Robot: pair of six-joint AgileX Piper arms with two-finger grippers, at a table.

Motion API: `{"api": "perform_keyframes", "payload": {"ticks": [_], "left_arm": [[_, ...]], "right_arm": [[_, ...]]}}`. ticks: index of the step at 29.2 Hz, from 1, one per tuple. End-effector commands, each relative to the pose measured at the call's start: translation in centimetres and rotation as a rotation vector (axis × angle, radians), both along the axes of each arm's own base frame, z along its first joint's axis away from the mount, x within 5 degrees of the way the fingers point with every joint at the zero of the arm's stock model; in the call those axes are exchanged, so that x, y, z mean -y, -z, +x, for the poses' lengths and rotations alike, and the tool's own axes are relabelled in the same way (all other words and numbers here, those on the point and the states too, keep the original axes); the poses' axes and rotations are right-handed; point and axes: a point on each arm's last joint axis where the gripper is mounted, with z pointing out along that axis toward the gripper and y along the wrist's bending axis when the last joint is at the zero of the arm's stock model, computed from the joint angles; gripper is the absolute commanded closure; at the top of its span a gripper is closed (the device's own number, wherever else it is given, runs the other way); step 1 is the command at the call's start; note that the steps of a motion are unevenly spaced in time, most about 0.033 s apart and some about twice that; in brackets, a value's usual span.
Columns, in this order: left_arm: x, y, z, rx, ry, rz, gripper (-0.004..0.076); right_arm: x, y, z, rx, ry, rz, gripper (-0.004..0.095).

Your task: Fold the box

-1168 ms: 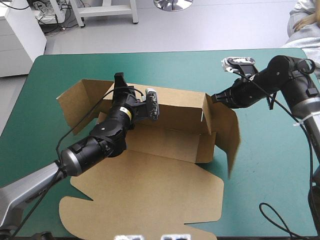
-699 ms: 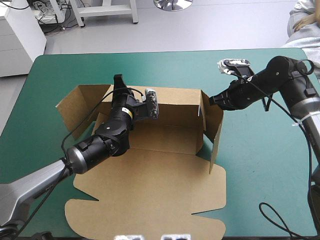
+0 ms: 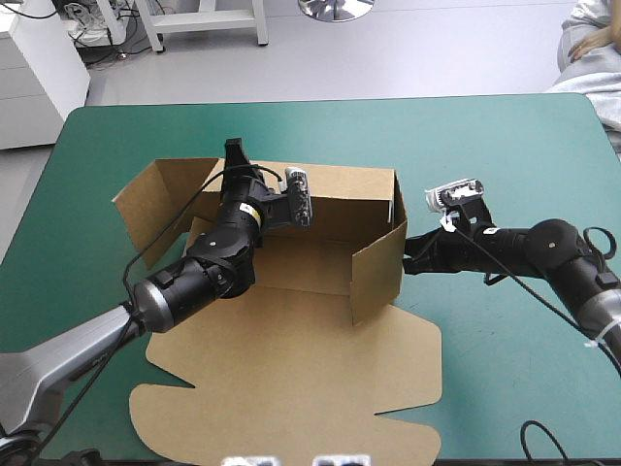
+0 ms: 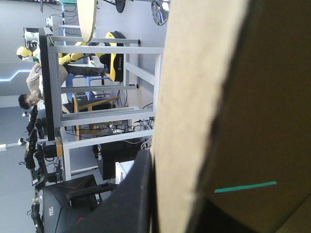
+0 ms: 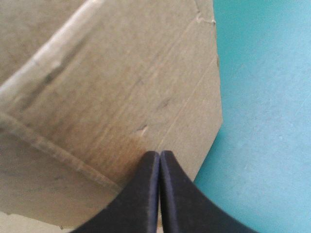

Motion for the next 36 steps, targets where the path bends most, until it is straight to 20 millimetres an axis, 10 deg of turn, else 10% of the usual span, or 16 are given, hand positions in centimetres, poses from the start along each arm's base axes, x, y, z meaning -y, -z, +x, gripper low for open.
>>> {"api": "perform_keyframes", "payload": {"ticks": [1,13,22,36], "left_arm": [[0.0,-2.0,-0.1,0.066,0.011,-0.030,0.0729],[0.3,-1.1,0.4,0.048,0.002,-0.006,0.0730],[0.4,-1.2,0.4,0.048,0.011,-0.009,0.0729],[0.5,-1.0,0.3,0.028,0.019,-0.036,0.0710]], "right_arm": [[0.2,-1.2,-0.5,0.129,0.019,0.032,0.0919],[-1.6,-1.9,-2.4,0.258,-0.060,-0.032,0.0890],[-2.0,-1.9,-2.9,0.244,-0.133,-0.031,0.0233],[-5.4,-0.6,-1.2,0.335,-0.023,-0.036,0.0224]]}}
